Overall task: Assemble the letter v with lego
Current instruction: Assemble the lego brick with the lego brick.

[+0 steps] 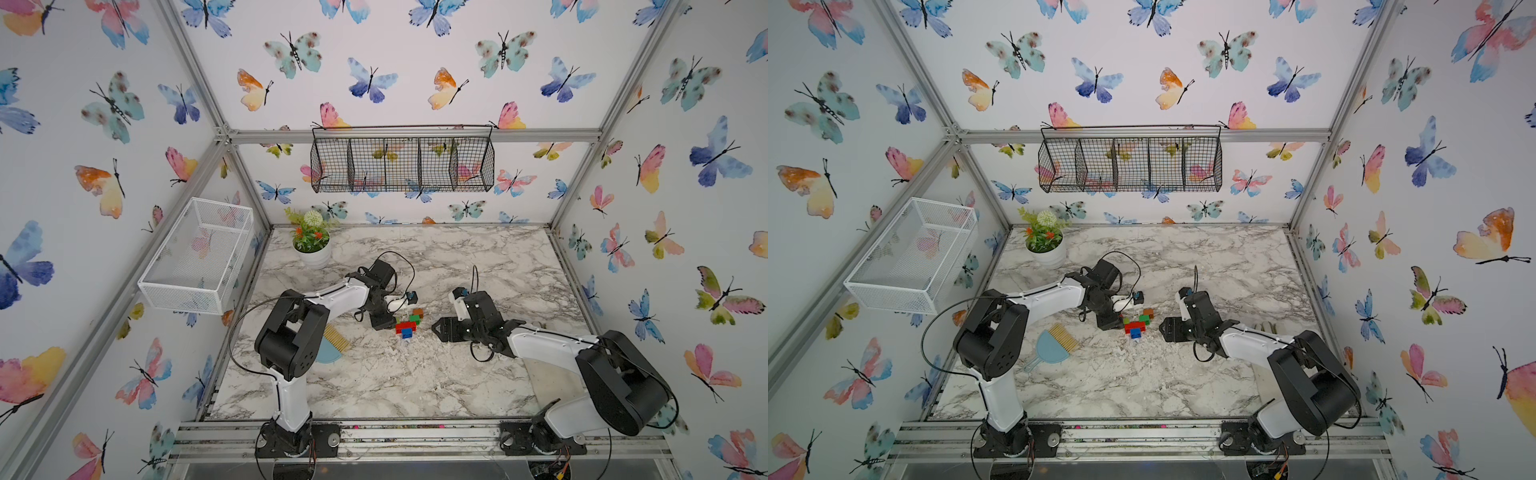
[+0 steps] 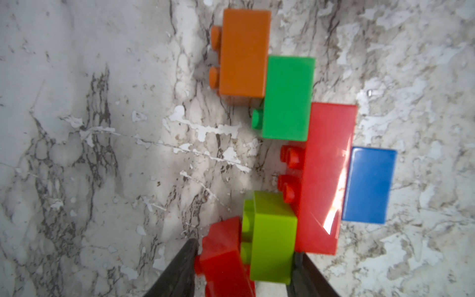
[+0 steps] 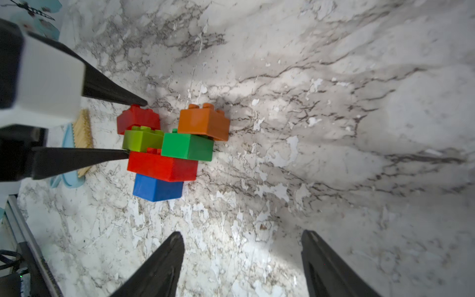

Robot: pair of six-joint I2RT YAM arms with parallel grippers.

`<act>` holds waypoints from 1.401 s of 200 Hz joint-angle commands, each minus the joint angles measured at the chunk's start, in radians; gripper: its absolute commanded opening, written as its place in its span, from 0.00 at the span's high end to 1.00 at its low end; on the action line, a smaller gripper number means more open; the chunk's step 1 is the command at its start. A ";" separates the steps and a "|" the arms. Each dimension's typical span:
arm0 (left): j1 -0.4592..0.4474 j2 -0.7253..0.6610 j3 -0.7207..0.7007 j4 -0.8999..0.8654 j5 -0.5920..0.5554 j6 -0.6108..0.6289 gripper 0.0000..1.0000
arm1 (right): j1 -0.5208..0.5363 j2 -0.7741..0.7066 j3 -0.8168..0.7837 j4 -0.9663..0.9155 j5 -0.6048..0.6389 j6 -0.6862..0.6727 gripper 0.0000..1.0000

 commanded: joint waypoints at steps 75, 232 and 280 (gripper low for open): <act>-0.004 0.015 0.014 -0.045 0.038 0.010 0.45 | 0.093 0.156 0.135 -0.081 0.111 -0.037 0.22; -0.005 0.021 0.025 -0.074 0.055 0.017 0.46 | 0.137 0.282 0.220 -0.122 0.194 -0.065 0.22; -0.005 0.022 0.027 -0.077 0.052 0.016 0.47 | 0.137 0.286 0.220 -0.118 0.192 -0.060 0.22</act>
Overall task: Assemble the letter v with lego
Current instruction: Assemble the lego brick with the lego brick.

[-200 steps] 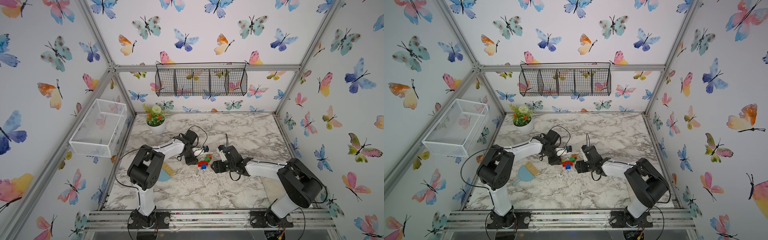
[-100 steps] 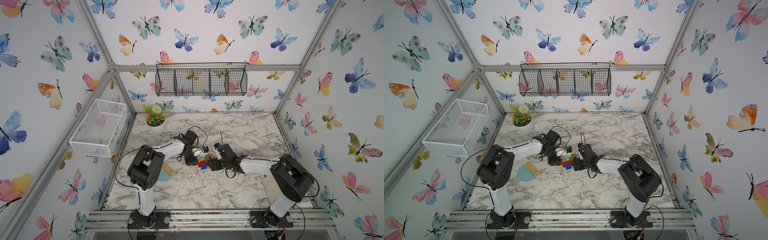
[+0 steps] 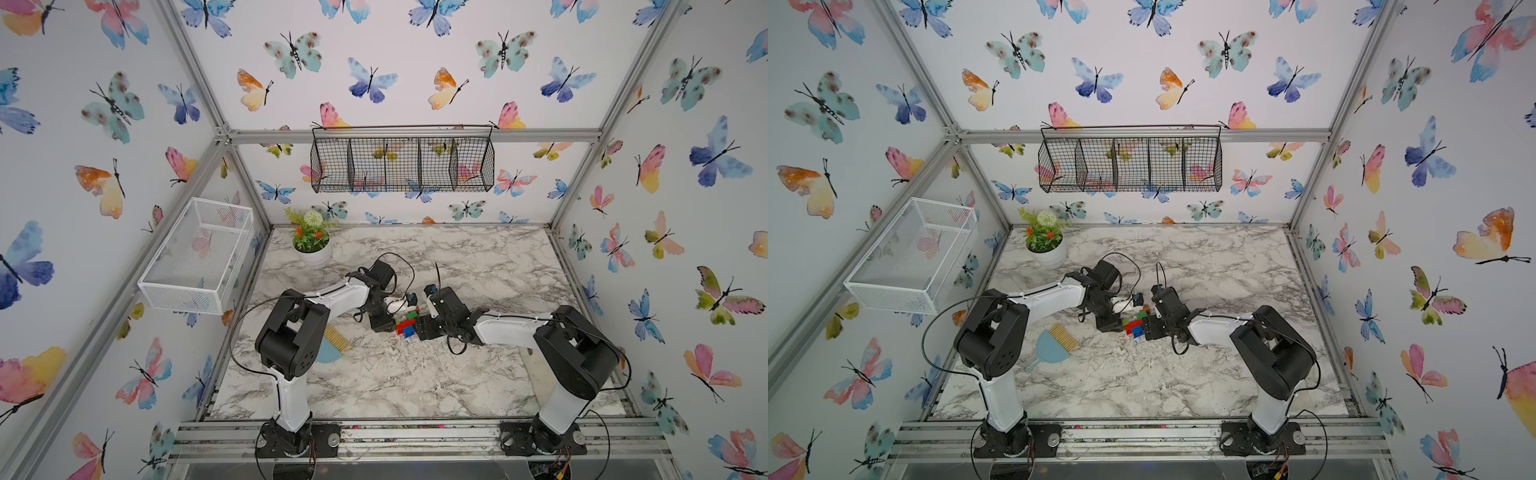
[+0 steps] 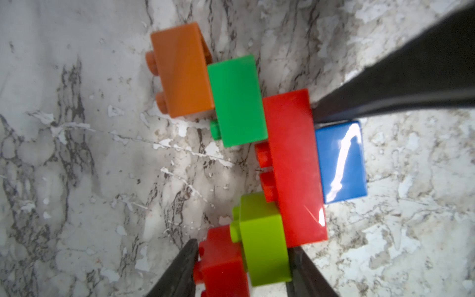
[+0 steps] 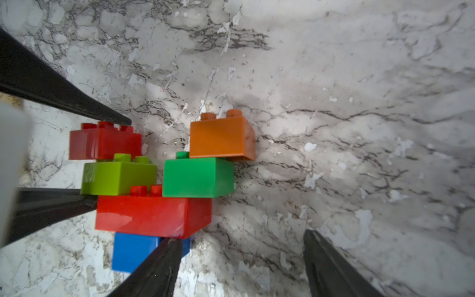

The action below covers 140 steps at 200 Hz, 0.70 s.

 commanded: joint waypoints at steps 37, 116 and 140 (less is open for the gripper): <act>-0.005 0.022 0.024 -0.032 0.025 0.002 0.47 | 0.004 0.039 -0.020 -0.070 0.004 0.014 0.22; -0.005 0.029 0.028 -0.036 0.024 -0.003 0.49 | 0.004 0.033 -0.038 -0.055 0.016 0.030 0.22; -0.005 0.033 0.031 -0.039 0.024 -0.006 0.50 | 0.004 0.032 -0.042 -0.054 0.020 0.030 0.21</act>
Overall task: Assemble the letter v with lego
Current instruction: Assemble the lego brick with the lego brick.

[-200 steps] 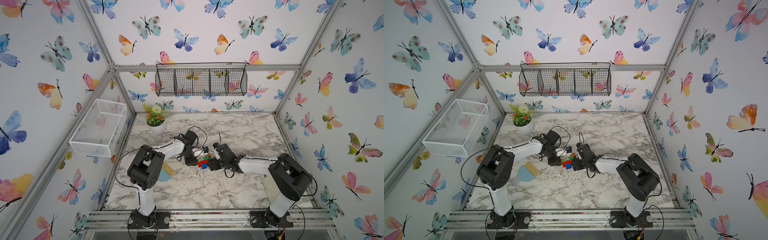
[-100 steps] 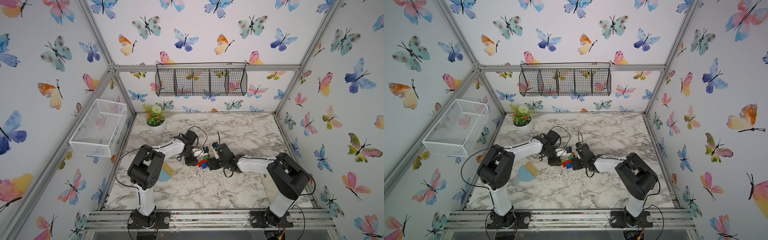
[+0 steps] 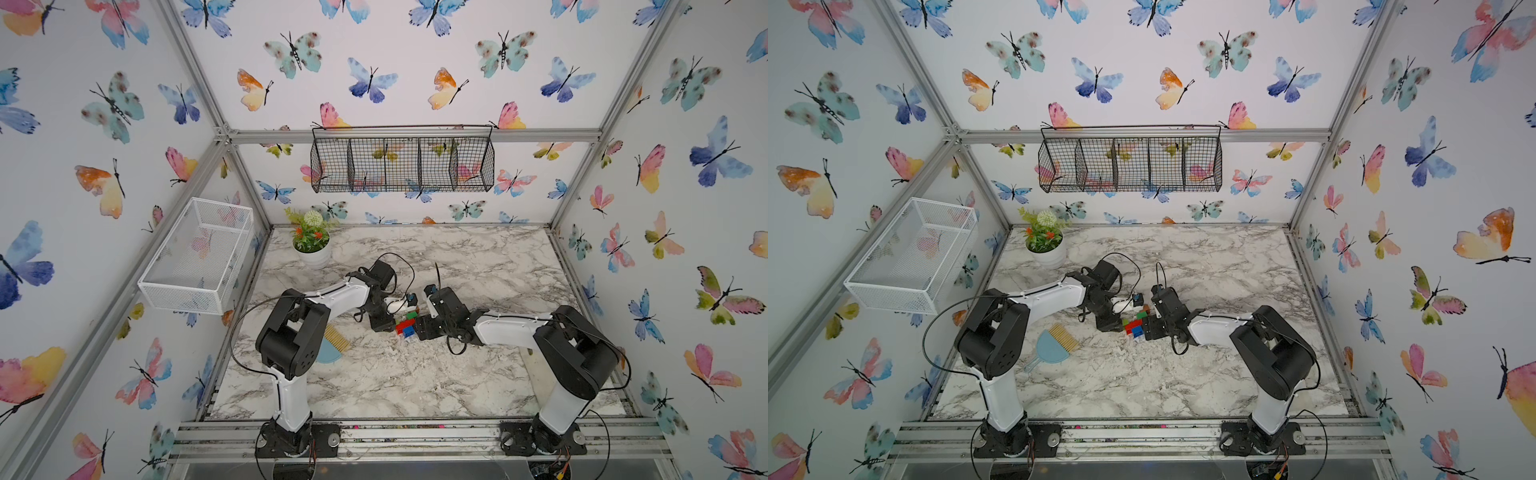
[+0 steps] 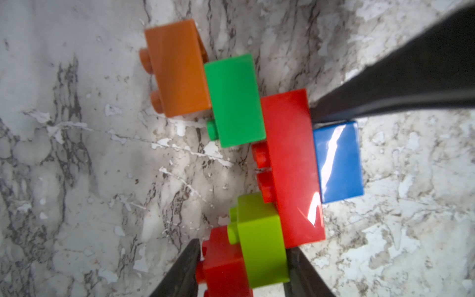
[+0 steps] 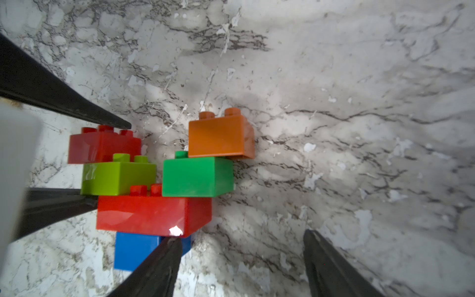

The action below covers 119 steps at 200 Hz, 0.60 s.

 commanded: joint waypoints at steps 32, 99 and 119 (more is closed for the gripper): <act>-0.005 0.026 0.023 -0.032 0.023 -0.001 0.51 | 0.003 0.033 -0.041 -0.060 0.015 0.027 0.21; -0.005 0.028 0.023 -0.033 0.024 0.000 0.55 | 0.004 0.035 -0.044 -0.055 0.013 0.027 0.21; -0.005 0.026 0.023 -0.033 0.024 0.001 0.55 | 0.002 0.034 -0.046 -0.051 0.012 0.029 0.21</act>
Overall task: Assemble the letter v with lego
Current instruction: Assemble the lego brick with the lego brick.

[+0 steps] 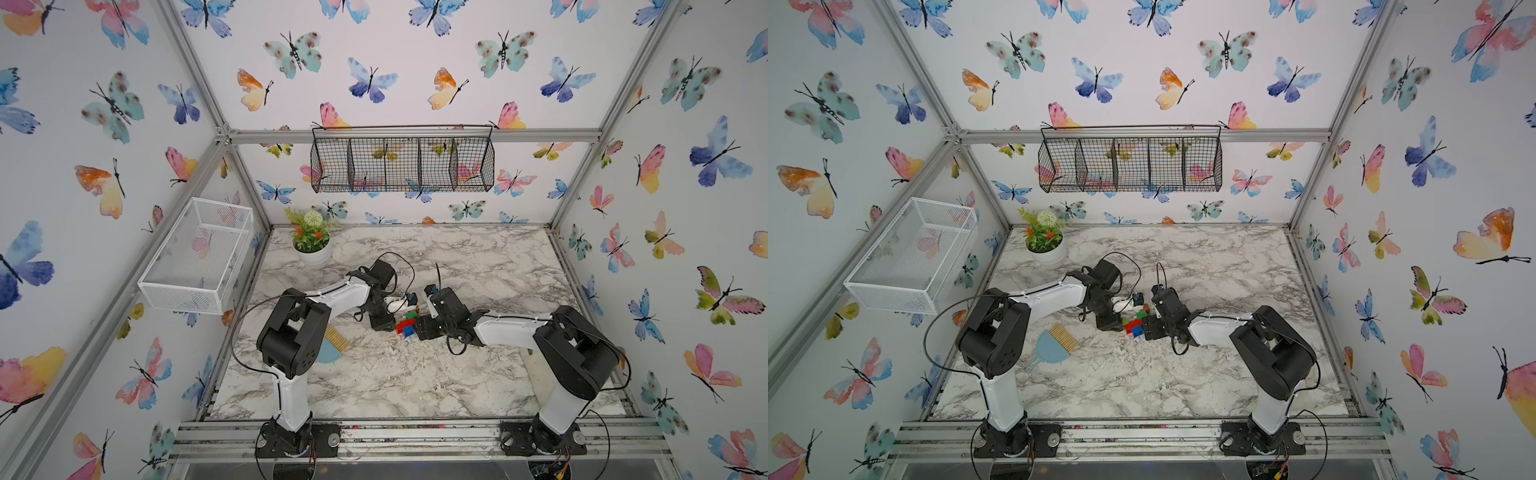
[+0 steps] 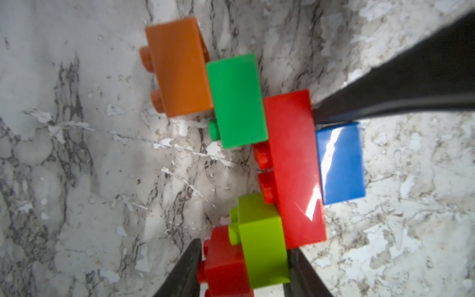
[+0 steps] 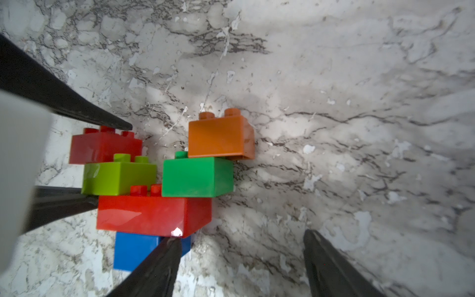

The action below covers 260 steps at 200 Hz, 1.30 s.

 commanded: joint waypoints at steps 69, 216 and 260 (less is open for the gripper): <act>-0.008 0.030 0.016 -0.029 0.022 0.002 0.57 | 0.002 0.032 -0.047 -0.059 0.012 0.030 0.20; -0.007 0.037 0.022 -0.037 0.025 0.005 0.58 | 0.002 0.027 -0.051 -0.061 0.014 0.031 0.20; -0.006 0.041 0.039 -0.038 0.016 -0.010 0.36 | 0.002 0.021 -0.050 -0.069 0.021 0.030 0.20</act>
